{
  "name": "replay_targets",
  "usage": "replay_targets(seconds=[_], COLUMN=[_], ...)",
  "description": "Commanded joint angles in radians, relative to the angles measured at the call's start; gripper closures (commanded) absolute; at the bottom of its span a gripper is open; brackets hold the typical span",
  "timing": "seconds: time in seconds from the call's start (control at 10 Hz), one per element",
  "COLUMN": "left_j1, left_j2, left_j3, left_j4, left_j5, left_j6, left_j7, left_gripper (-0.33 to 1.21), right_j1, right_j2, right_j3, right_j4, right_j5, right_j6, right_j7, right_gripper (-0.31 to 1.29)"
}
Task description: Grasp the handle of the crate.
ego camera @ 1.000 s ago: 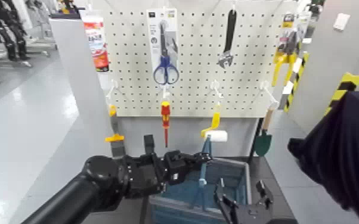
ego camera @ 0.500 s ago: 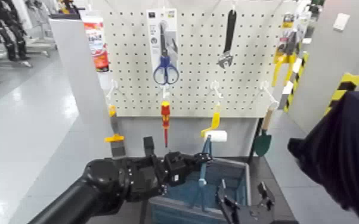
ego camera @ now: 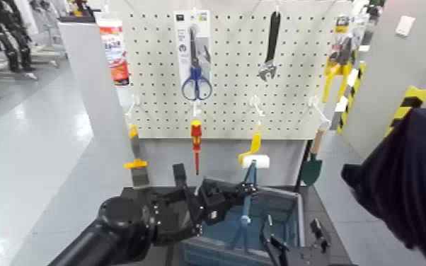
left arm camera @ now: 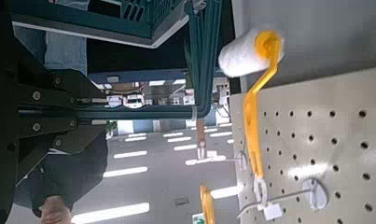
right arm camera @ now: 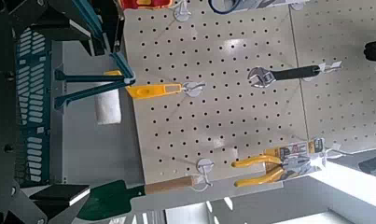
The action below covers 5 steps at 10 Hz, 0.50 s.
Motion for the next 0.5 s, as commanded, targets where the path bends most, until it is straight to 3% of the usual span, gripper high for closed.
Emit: replay_targets(seconds=[0.1,0.5], left_j1=[0.079,0.212], left_j2=[0.018,0.036], left_j3=[0.063,0.148], left_j4=[-0.125,-0.300], left_j5=[0.002,0.025], left_j6=[0.015,0.036], left_j7=[0.039,0.131], left_gripper=[1.19,1.19], right_j1=[0.006,0.009], right_j2=[0.000,0.000], right_j3=[-0.008,-0.013], right_j4=[-0.003,-0.005], right_j5=[0.005,0.012], right_j6=[0.001,0.004], right_j7=[-0.003,-0.006], right_gripper=[0.14,0.14])
